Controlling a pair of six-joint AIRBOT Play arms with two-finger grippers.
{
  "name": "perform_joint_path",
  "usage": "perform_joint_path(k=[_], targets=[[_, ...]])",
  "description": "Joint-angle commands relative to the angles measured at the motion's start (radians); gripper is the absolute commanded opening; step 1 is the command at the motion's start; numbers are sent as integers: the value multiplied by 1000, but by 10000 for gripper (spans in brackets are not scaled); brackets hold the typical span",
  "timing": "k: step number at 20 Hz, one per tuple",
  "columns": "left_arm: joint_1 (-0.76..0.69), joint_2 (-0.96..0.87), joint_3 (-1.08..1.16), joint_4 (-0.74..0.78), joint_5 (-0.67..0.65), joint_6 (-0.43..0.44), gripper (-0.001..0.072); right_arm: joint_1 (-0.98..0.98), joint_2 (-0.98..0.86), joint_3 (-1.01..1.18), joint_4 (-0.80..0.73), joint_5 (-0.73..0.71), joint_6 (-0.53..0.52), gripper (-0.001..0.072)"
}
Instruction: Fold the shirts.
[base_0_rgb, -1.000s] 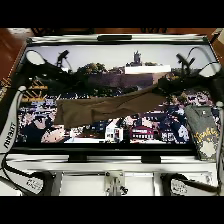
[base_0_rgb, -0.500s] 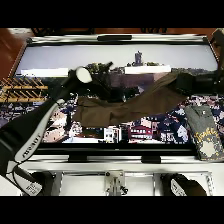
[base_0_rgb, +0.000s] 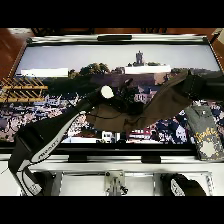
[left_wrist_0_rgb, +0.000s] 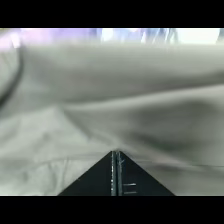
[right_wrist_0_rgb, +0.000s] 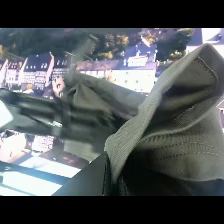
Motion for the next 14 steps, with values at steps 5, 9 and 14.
perform_joint_path(k=[5,9,14], targets=[[210,342,1,568,-84,-176,33,259,-216,1,-52,-184,22,54],[364,564,1,649,-161,-194,34,473,-464,1,-45,-351,30,53],[456,745,0,649,-220,-194,35,657,-732,1,58,-578,53,54]])
